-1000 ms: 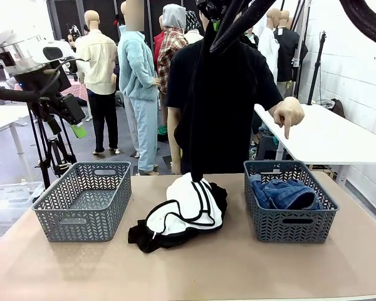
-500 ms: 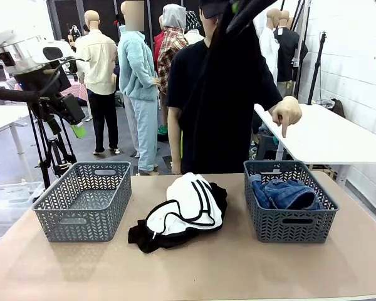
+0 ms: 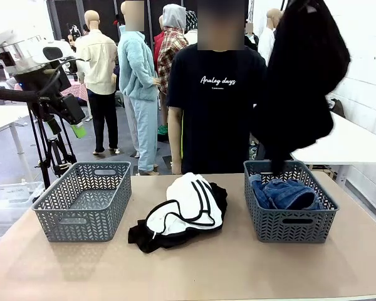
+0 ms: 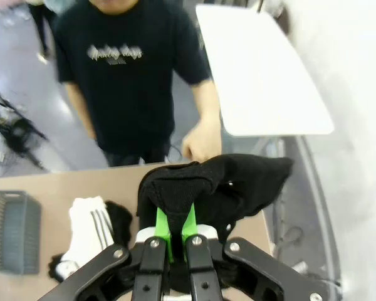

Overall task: Sort the tops and bottoms.
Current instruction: Sort the clothes according to human instructions.

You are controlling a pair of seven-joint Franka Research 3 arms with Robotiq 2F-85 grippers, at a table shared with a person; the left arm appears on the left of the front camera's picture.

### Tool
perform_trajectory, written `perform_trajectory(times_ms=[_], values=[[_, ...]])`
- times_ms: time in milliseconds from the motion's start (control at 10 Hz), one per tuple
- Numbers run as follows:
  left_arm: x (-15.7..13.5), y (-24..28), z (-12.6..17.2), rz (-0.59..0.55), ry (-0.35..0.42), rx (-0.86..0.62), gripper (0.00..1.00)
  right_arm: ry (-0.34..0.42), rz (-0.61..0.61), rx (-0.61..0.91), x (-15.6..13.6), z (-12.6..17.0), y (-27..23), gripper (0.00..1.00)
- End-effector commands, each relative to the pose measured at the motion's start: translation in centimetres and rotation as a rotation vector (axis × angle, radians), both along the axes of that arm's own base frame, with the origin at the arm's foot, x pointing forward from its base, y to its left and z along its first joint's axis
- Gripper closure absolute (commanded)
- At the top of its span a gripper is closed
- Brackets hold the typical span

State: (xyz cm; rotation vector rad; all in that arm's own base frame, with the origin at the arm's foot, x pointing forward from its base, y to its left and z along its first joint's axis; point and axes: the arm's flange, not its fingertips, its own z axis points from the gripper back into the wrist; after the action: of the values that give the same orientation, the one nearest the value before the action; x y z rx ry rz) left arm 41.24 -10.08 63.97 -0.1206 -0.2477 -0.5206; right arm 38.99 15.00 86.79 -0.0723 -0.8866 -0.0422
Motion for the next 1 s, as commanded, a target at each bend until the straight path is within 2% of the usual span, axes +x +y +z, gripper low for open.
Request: perform_trajectory(times_ms=[0, 200, 300, 800, 900], values=[[-0.1, 0.1, -0.1, 0.002, -0.008, -0.013, 0.0, 0.049, 0.01, -0.008, -1.4, -3.6, -1.5, 1.0], [-0.1, 0.1, -0.1, 0.002, -0.008, -0.013, 0.0, 0.16, -0.011, 0.013, -0.2, -8.1, -1.5, 1.0], [-0.1, 0.1, -0.1, 0.002, -0.008, -0.013, 0.0, 0.077, -0.018, -0.01, -0.2, -3.7, -1.1, 1.0], [-0.1, 0.1, -0.1, 0.002, -0.008, -0.013, 0.0, 0.085, -0.026, -0.006, -0.6, -4.2, -1.0, 1.0], [-0.1, 0.1, -0.1, 0.002, -0.008, -0.013, 0.0, 0.184, 0.021, 0.02, 1.4, -6.4, -0.6, 1.0]])
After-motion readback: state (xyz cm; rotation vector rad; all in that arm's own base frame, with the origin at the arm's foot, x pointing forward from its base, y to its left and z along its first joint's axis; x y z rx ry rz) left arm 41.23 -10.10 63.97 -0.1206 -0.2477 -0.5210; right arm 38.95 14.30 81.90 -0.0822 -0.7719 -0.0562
